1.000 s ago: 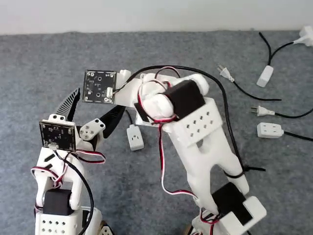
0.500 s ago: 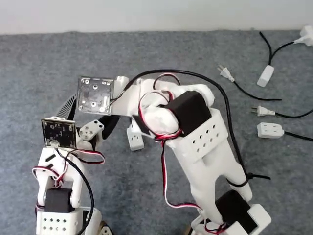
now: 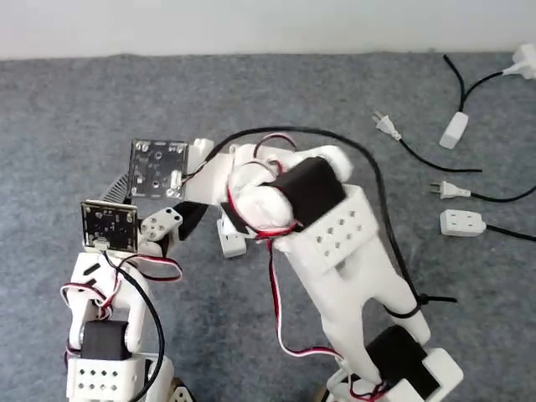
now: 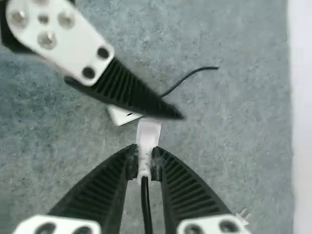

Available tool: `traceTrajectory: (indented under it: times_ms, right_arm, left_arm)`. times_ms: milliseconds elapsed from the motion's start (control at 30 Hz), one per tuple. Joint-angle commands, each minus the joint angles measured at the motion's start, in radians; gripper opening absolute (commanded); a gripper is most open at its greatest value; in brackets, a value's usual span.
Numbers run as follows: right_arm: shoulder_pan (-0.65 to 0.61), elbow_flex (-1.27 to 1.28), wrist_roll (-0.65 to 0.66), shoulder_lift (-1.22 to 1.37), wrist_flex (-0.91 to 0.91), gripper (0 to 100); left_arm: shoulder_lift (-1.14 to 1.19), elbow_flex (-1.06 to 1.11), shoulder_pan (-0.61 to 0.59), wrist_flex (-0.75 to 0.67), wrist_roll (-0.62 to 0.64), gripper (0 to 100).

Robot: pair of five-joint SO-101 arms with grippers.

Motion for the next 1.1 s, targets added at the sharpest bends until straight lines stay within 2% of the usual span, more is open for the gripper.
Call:
traceTrajectory:
  times_ms: [0, 233, 433, 533, 600, 733, 1067]
  right_arm:
    - [-0.019, 0.06, 0.025, -0.036, -0.047, 0.9]
    - [-0.019, 0.233, 0.057, 0.001, -0.176, 0.9]
    - [-0.018, 0.186, 0.172, 0.249, -0.157, 0.9]
    - [-0.021, 0.071, 0.275, 0.397, -0.058, 0.9]
    - [-0.024, -0.043, 0.341, 0.492, 0.036, 0.9]
    - [-0.015, -0.199, 0.368, 0.596, 0.048, 0.9]
    - [-0.035, -0.262, 0.408, 0.622, 0.045, 0.9]
  left_arm:
    - [-0.003, -0.008, -0.172, -0.1, -0.011, 40]
    - [-0.003, -0.016, -0.387, -0.141, 0.035, 40]
    - [-0.005, -0.019, -0.522, -0.15, 0.035, 40]
    - [-0.005, -0.019, -0.566, -0.15, 0.035, 40]
    - [-0.006, -0.019, -0.586, -0.152, 0.035, 40]
    - [-0.009, -0.019, -0.594, -0.152, 0.035, 40]
    - [-0.011, -0.019, -0.592, -0.18, 0.029, 40]
